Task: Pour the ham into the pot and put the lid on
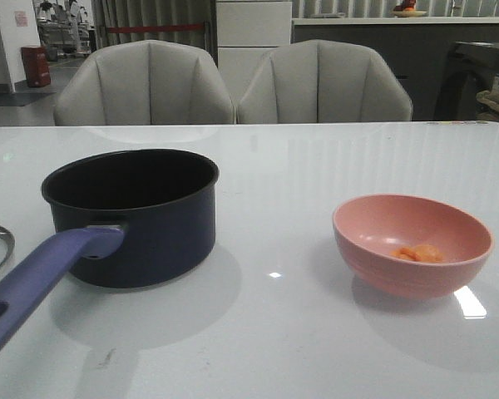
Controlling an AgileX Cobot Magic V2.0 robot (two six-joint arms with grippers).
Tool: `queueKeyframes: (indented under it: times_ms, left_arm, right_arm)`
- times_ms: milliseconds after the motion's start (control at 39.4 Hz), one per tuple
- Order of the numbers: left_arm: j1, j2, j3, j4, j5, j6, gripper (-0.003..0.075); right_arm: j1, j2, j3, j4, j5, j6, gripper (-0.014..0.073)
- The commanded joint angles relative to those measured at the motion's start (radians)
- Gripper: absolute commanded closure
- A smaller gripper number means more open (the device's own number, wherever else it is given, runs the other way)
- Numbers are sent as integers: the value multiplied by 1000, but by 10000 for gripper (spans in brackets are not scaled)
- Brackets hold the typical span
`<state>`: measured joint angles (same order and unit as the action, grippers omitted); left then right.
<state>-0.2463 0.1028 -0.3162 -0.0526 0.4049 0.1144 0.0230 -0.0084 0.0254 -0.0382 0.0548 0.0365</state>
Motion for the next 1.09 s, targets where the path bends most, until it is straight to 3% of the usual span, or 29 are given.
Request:
queueKeyframes:
  times_ms: [0,152,507,811,938,1065]
  left_arm:
    - [-8,11,-24,-1,-90,2,537]
    - [-8,11,-24,-1,-90,2,585]
    - [-8,11,-24,-1,-91,2,607]
    - [-9,11,-24,-1,-111,2,607]
    - [-9,11,-24,-1,-111,2,607]
    - [-9,11,-24,-1,-113,2,607]
  right_arm:
    - [-4,-20,10,-7,-150,1,454]
    - [-2,-17,-12,38,-250,58,454]
    - [-2,310,-335,38,181,61,454]
    - [-2,481,-346,38,83,61,446]
    - [-2,583,-388,58,86,61,367]
    - [-2,715,-468,135,159,61,229]
